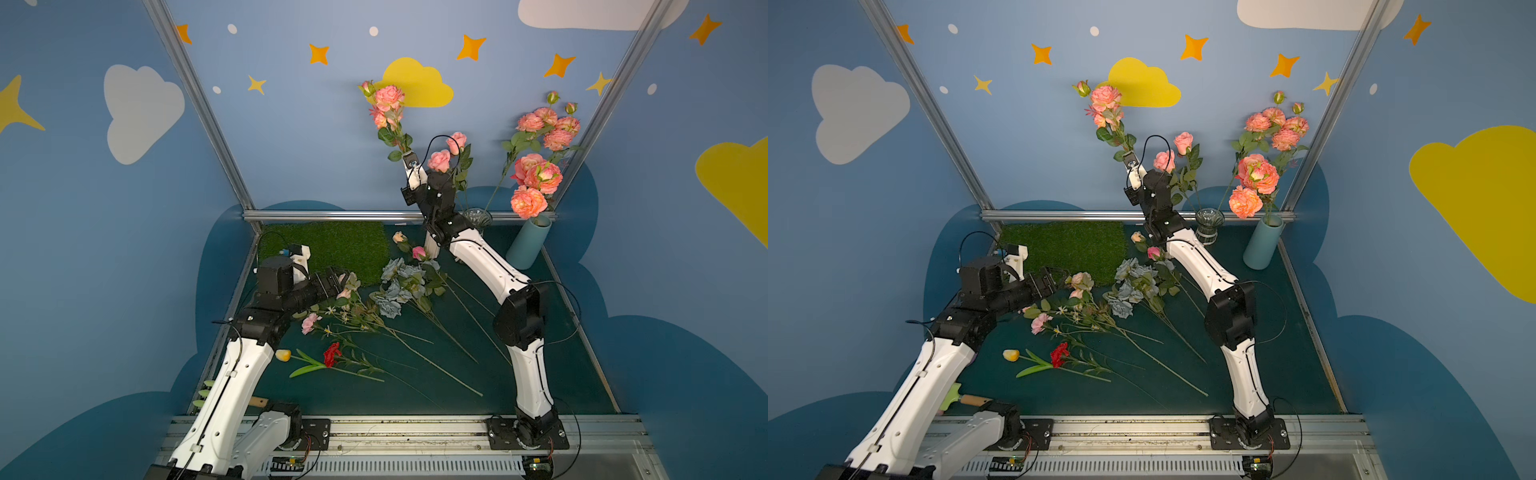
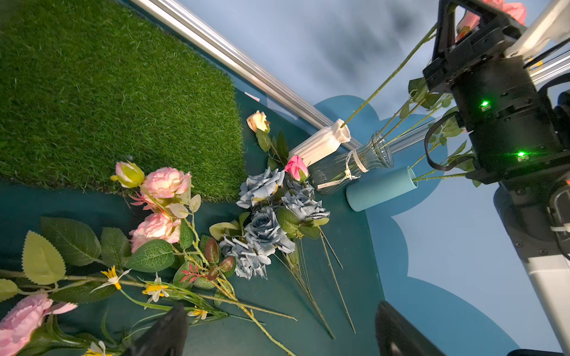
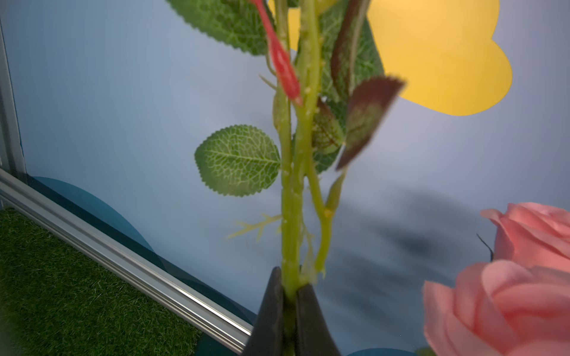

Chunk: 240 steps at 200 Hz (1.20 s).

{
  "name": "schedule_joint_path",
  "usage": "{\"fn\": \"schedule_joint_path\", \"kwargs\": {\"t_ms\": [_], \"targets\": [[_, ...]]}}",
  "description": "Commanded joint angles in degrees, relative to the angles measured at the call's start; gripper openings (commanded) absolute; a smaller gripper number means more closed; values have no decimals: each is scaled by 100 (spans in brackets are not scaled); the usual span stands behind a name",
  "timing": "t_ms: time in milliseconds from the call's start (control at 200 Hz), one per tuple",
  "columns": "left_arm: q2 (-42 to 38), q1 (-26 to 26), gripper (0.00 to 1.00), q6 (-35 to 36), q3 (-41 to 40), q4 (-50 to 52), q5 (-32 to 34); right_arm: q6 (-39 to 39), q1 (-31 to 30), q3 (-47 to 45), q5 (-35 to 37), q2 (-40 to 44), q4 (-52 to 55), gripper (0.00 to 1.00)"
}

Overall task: Place the pink flowers into the vase
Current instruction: Place the flower in the vase.

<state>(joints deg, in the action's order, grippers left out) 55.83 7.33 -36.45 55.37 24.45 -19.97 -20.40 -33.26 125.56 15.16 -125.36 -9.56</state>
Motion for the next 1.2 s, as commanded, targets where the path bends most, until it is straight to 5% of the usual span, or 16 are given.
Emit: {"fn": "schedule_joint_path", "kwargs": {"t_ms": [0,1196], "targets": [[58,-48,94,-41,-36,-195,-258,-43,105,-36,-45,-5,-564,0],[-3,-140,94,-68,-84,-164,-220,935,715,-1791,293,-243,-1112,0]]}}
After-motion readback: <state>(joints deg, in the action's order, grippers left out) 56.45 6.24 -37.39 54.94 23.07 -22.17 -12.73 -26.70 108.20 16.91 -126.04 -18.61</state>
